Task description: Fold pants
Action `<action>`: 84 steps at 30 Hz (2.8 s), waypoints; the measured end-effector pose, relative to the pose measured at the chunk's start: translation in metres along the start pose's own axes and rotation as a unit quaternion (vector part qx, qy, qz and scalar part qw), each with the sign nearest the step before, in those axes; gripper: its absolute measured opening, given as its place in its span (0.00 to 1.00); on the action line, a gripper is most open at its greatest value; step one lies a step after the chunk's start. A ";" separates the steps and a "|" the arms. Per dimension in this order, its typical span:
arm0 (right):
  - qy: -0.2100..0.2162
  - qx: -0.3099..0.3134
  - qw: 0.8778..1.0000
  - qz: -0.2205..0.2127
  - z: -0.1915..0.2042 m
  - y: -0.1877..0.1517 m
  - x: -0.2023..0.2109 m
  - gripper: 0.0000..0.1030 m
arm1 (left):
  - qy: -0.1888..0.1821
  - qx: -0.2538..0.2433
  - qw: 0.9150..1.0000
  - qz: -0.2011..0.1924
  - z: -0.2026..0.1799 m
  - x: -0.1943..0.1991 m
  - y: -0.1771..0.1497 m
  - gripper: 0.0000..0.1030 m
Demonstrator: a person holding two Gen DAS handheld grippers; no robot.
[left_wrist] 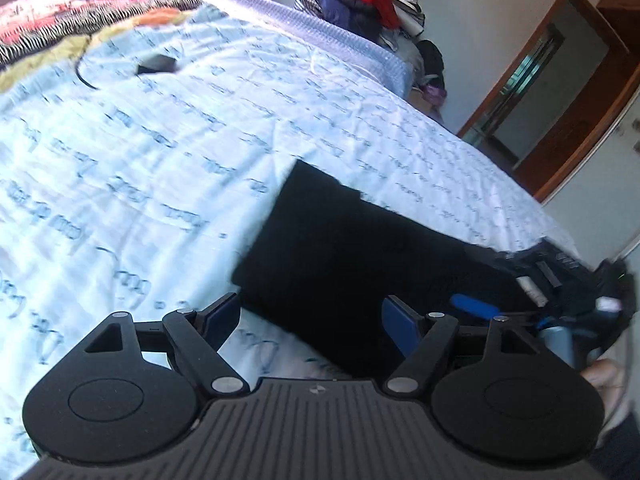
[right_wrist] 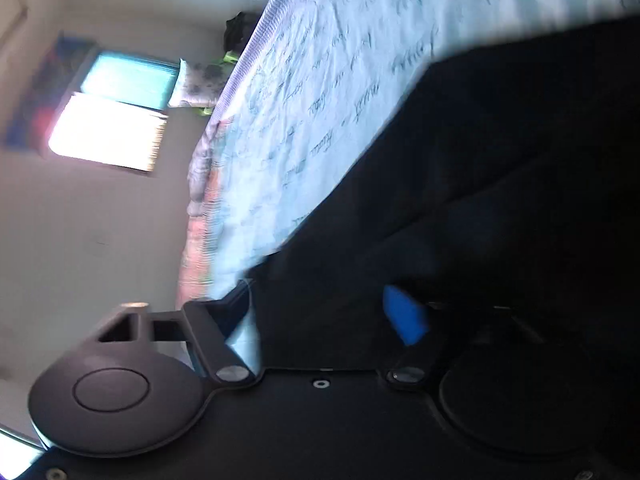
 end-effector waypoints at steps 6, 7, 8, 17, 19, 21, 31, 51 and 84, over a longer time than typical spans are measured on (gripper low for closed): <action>0.106 -0.016 0.994 0.008 0.020 -0.029 0.053 0.95 | -0.031 -0.059 0.998 -0.012 -0.035 -0.013 0.004 0.78; 0.122 -0.030 0.992 0.020 0.015 -0.038 0.049 0.97 | -0.036 -0.071 0.997 -0.007 -0.045 -0.021 0.003 0.78; 0.119 -0.042 0.991 0.036 0.008 -0.049 0.035 1.00 | -0.039 -0.083 0.996 -0.003 -0.054 -0.031 0.002 0.78; 0.111 -0.020 0.994 0.005 0.006 -0.055 0.069 0.95 | -0.009 -0.173 0.985 -0.001 -0.087 -0.050 -0.012 0.86; 0.085 -0.019 0.996 -0.014 -0.010 -0.050 0.068 1.00 | -0.001 -0.173 0.985 0.014 -0.083 -0.063 -0.017 0.88; 0.044 -0.038 0.998 -0.010 -0.039 -0.044 0.053 0.92 | 0.003 -0.168 0.985 0.035 -0.077 -0.079 -0.024 0.88; 0.078 -0.002 0.997 -0.021 -0.041 -0.046 0.044 0.92 | -0.009 -0.160 0.987 0.015 -0.069 -0.069 -0.021 0.87; -0.196 0.642 0.740 -0.051 0.053 -0.191 -0.061 0.92 | 0.069 0.020 0.997 -0.038 0.033 0.013 -0.016 0.89; -0.258 0.664 0.698 -0.076 0.063 -0.186 -0.067 0.73 | 0.045 0.012 0.999 0.005 0.023 -0.006 -0.025 0.90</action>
Point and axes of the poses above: each gripper's, at about its wrist camera, not at the fingertips, and x roughly against the way its jaws point, z to its left, y to its top, the point moved 5 cm from there along -x, roughly the way its jaws point, and after that the axes turned 12 degrees about -x, right-handed, at the moved point
